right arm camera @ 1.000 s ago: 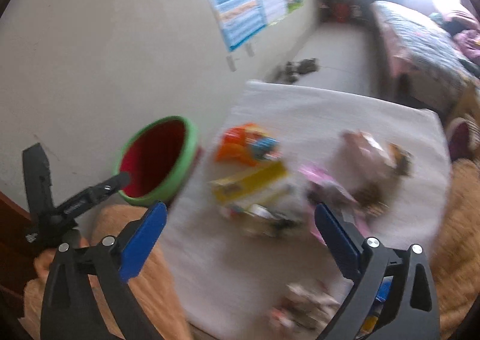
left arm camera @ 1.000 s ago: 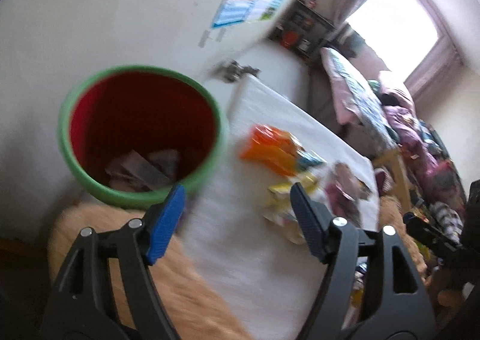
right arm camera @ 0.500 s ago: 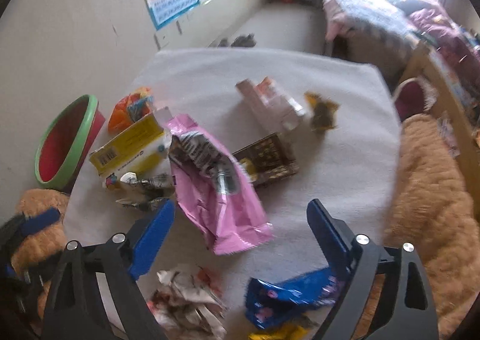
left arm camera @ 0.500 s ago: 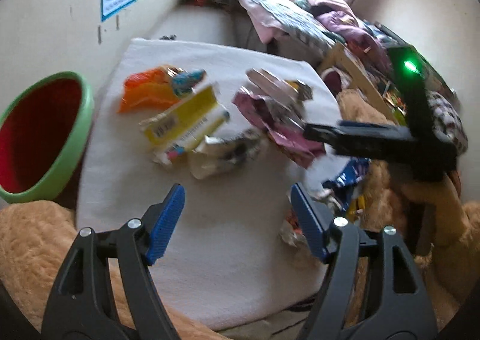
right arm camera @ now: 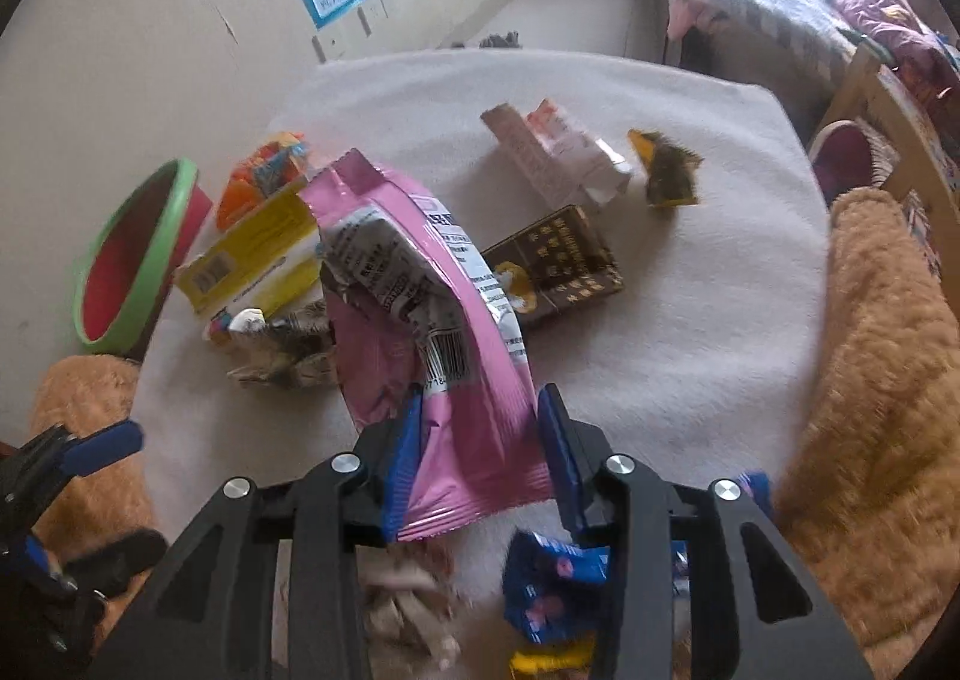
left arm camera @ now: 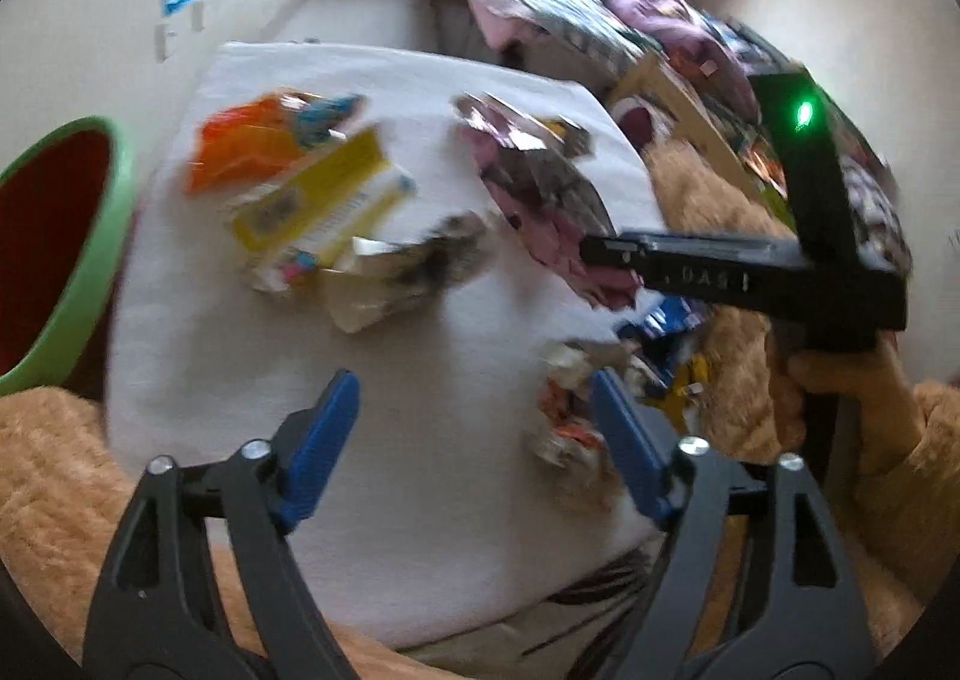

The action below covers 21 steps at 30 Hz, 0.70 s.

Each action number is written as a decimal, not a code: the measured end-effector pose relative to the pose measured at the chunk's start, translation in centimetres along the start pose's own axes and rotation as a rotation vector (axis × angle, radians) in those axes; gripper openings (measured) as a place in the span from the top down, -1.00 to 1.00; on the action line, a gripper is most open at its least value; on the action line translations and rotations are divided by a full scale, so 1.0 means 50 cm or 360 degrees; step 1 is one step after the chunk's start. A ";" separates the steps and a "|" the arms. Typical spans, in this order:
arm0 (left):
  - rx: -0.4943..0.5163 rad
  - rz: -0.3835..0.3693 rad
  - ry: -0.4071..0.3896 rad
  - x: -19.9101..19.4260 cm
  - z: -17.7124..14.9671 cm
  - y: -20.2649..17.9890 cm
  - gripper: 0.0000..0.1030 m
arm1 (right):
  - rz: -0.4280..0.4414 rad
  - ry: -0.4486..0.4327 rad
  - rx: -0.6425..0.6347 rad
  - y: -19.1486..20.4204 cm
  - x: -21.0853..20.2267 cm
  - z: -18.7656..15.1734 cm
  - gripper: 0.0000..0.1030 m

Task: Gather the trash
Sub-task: 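Reach the left tool to crumpled paper while the right tool grasps a pink snack bag, then lift the crumpled paper with the left tool while the right tool lifts the pink bag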

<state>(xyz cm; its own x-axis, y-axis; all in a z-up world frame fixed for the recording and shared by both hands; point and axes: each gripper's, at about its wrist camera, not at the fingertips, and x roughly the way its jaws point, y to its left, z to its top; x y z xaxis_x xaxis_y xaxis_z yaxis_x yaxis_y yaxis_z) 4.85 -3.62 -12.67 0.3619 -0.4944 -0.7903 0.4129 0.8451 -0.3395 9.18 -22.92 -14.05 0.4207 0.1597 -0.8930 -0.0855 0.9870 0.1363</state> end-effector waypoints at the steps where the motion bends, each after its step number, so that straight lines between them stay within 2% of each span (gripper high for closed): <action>1: 0.0017 -0.0043 0.0037 0.011 0.002 -0.013 -0.51 | -0.0006 0.0003 0.0026 -0.012 -0.002 -0.006 0.27; 5: 0.0012 -0.0131 0.0202 0.074 0.010 -0.060 -0.51 | 0.0038 0.0045 0.0181 -0.048 0.007 -0.008 0.27; 8: 0.0039 -0.0071 0.0345 0.133 0.009 -0.094 -0.51 | 0.0027 0.0038 0.0207 -0.055 0.004 -0.010 0.27; 10: 0.0119 0.0011 0.0421 0.167 -0.003 -0.116 -0.49 | 0.0021 0.0028 0.0211 -0.058 0.002 -0.010 0.27; 12: 0.0172 0.0051 0.0476 0.184 -0.013 -0.123 -0.20 | 0.0022 0.0032 0.0223 -0.061 0.004 -0.012 0.26; 14: 0.0155 0.0025 0.0467 0.182 -0.014 -0.120 0.04 | 0.0029 0.0046 0.0232 -0.063 0.009 -0.014 0.26; 17: 0.0038 -0.0022 0.0404 0.156 -0.010 -0.088 0.29 | 0.0048 0.0051 0.0216 -0.055 0.010 -0.014 0.25; 21: -0.0122 -0.0005 0.0321 0.117 -0.014 -0.039 0.31 | 0.0125 0.0105 0.0195 -0.035 0.014 -0.018 0.20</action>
<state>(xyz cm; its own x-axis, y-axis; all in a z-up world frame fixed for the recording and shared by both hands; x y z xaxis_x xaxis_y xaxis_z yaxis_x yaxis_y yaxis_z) 5.57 -8.03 -16.98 0.1830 -0.4527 -0.8727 0.3464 0.8604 -0.3738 8.83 -24.58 -15.31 0.3568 0.2392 -0.9031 -0.0032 0.9670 0.2548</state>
